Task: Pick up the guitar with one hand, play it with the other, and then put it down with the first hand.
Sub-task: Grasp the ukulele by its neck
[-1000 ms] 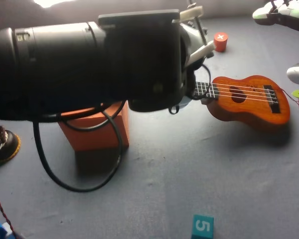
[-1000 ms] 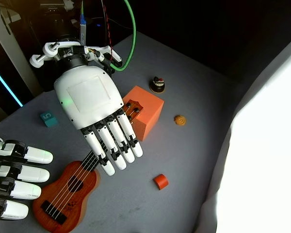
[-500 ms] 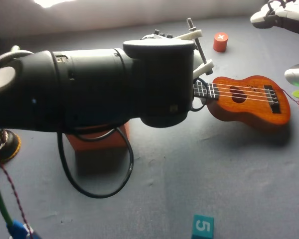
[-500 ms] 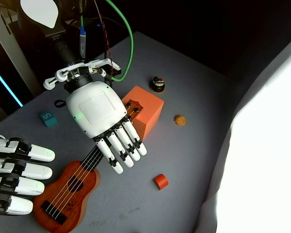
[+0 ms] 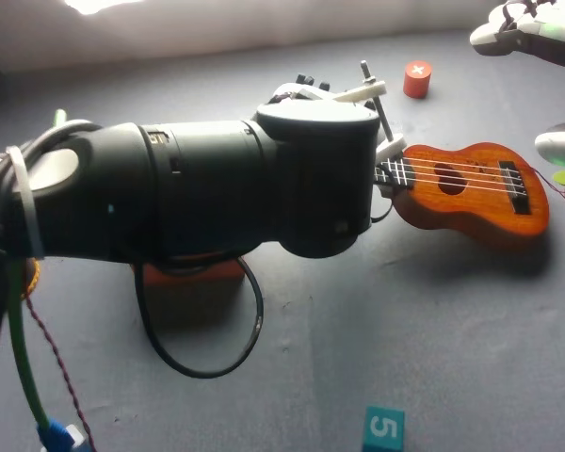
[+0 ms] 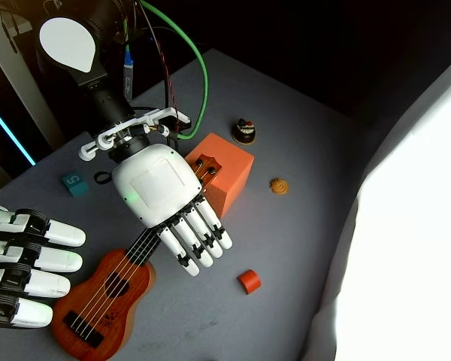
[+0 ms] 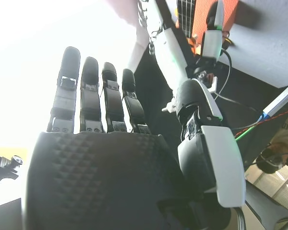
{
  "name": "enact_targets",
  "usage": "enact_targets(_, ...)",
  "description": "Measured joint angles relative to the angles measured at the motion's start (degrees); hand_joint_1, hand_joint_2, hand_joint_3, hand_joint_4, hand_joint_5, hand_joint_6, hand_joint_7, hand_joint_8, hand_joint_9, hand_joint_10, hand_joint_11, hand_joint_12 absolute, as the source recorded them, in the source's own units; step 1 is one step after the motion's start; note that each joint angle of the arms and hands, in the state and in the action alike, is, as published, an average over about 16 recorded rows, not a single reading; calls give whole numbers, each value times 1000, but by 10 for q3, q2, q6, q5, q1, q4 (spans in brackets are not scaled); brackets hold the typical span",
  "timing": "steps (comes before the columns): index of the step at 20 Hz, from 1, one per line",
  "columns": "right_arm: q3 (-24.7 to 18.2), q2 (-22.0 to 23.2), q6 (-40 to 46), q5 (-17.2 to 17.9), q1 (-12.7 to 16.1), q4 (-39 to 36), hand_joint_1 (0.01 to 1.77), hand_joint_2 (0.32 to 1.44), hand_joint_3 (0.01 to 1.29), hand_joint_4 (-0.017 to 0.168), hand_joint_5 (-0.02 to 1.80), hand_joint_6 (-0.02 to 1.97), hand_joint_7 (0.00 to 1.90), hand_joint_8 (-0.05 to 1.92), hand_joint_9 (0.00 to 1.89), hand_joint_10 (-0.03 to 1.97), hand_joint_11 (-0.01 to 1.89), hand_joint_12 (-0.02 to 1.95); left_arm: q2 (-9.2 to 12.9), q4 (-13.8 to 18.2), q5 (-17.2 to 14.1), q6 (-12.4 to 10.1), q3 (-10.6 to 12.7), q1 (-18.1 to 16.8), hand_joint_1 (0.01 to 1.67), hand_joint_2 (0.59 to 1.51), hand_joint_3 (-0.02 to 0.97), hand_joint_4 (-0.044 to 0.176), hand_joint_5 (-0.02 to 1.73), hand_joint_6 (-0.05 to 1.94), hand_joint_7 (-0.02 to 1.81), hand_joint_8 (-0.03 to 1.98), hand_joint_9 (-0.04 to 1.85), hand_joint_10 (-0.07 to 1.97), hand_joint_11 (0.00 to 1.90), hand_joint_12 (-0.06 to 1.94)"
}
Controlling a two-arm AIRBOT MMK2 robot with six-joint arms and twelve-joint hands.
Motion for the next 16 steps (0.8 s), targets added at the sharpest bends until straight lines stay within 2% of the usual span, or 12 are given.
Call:
enact_targets(14, -1, 0, -3, 3, 0, 0, 302, 1360, 17, 3, 46, 416, 196, 15, 21, 556, 21, 930, -9, 25, -21, -15, 20, 24, 1085, 1112, -12, 3, 12, 4, 15, -7, 20, 11, 17, 17)
enact_targets(16, -1, 0, -3, 3, 0, 0, 297, 1359, 17, 3, 41, 416, 191, 15, 21, 554, 22, 908, -9, 26, -23, -15, 21, 24, 1077, 1106, -10, 2, 35, 11, 39, 19, 37, 54, 18, 93)
